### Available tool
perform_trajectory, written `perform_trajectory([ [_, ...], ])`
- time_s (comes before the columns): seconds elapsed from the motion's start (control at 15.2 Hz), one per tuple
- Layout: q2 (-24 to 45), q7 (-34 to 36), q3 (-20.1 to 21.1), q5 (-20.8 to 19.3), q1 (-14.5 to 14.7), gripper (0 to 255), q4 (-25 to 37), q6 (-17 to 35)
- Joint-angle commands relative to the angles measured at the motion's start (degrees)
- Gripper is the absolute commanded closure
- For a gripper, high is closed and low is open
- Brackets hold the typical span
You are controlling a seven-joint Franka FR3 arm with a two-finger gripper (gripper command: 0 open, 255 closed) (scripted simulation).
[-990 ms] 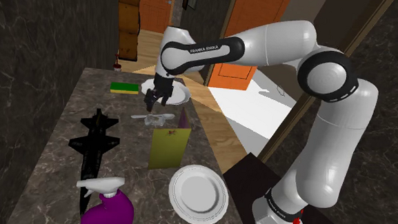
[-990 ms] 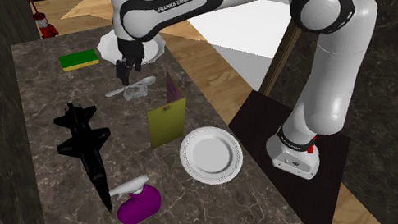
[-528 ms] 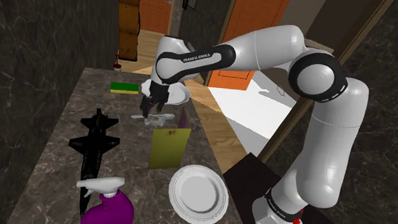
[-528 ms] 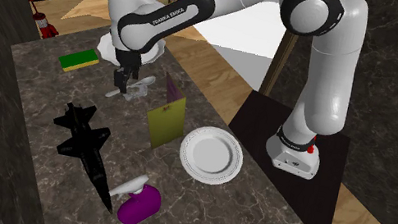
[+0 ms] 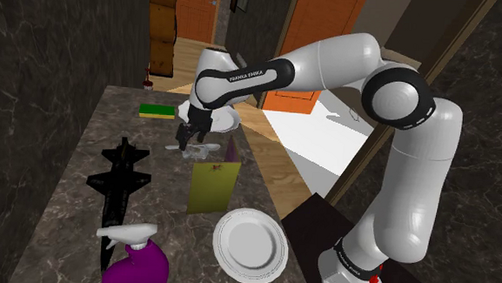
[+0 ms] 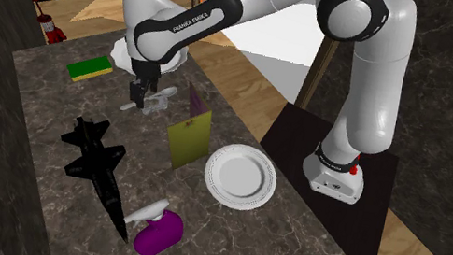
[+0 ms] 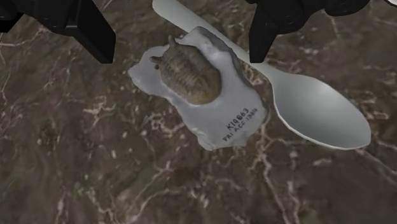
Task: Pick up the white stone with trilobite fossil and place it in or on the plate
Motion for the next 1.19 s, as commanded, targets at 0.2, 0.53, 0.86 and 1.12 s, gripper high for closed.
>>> perform_trajectory([
  [0.2,0.0,0.0,0.0,0.0,0.0,255,0.0,0.0],
  [0.53,-0.13,-0.27,-0.06,0.06,-0.18,255,-0.24,0.08],
  [0.86,0.31,-1.53,-0.13,-1.94,0.07,0,2.4,-5.06],
  [1.12,3.47,-6.29,-1.01,-8.08,0.41,0,9.41,-19.43],
])
